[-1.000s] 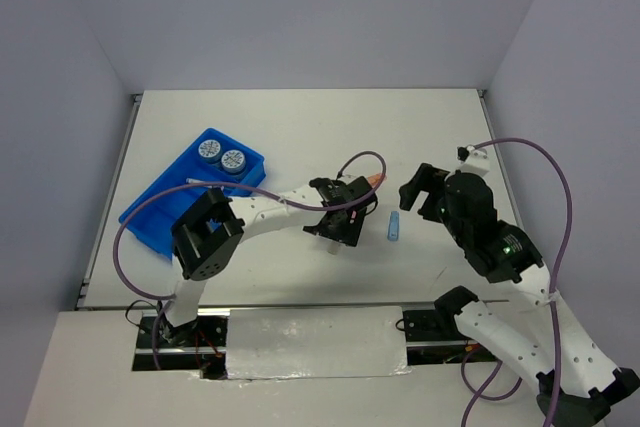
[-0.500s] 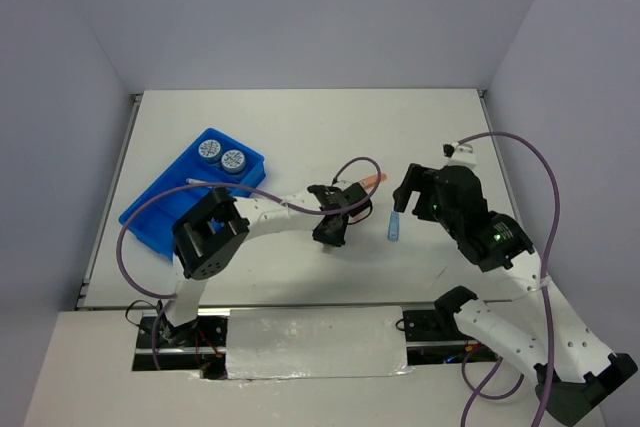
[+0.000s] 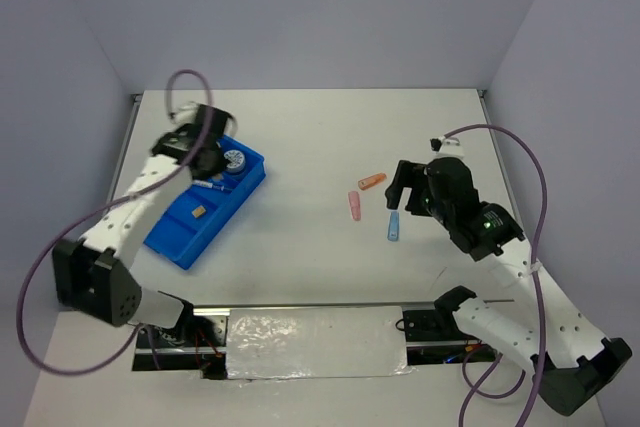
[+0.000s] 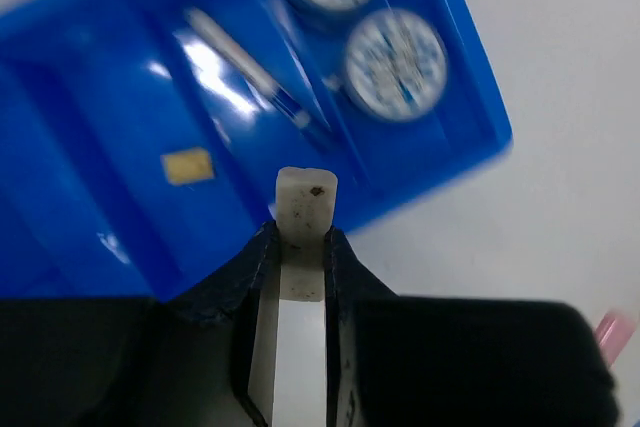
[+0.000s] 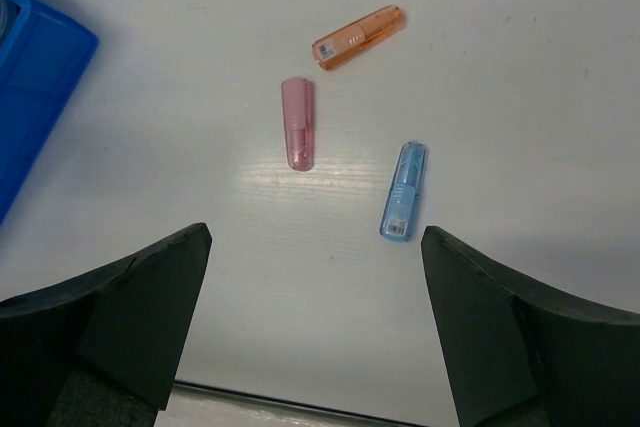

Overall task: Sort the stationery into containers
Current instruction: Pick up the stationery from the center of the board, then place the stationery in the storage box, then pick up the stationery from the center of the board, then place the stationery in the storage box.

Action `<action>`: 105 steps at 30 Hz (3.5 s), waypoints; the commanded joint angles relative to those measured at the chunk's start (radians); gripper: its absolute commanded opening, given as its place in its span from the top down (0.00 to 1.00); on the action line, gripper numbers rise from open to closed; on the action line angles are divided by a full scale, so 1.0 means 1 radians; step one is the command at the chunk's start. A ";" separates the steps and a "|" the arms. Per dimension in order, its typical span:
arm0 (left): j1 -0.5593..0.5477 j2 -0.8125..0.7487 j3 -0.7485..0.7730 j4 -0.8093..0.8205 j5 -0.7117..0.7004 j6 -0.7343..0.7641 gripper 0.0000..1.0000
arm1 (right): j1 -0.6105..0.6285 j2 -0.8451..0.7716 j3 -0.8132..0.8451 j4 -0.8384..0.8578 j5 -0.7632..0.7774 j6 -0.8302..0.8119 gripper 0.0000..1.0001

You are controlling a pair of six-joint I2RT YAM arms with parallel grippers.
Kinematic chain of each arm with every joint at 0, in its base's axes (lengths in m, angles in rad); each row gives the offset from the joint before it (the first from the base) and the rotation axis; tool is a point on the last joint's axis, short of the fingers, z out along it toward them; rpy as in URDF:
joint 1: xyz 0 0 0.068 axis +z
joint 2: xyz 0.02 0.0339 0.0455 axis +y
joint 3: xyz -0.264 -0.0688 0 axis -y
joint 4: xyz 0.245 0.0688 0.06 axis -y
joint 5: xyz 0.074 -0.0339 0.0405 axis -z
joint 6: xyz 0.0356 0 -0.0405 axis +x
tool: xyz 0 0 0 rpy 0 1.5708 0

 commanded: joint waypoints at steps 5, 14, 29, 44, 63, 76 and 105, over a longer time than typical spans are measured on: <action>0.376 0.000 -0.001 -0.040 -0.019 0.070 0.85 | -0.009 0.055 0.055 0.096 -0.064 -0.021 0.06; 0.459 0.071 -0.034 -0.025 -0.050 0.029 0.74 | -0.010 0.066 0.078 0.093 -0.064 -0.043 0.06; 0.467 -0.001 -0.092 -0.030 -0.012 0.046 0.06 | -0.056 0.283 0.069 0.025 -0.090 -0.016 0.06; 0.330 -0.115 0.104 -0.051 0.273 0.279 0.02 | -0.092 0.761 -0.063 0.175 -0.113 0.048 0.41; 0.080 -0.165 -0.057 0.272 0.872 -0.133 0.02 | 0.313 0.535 0.053 0.446 -0.306 -0.081 0.83; 0.037 -0.139 -0.090 0.279 0.925 -0.149 0.19 | 0.390 0.606 0.279 0.504 -0.426 -0.047 0.82; 0.818 -0.164 -0.248 -0.094 0.171 0.176 1.00 | 0.198 0.495 0.106 0.300 -0.363 -0.076 0.00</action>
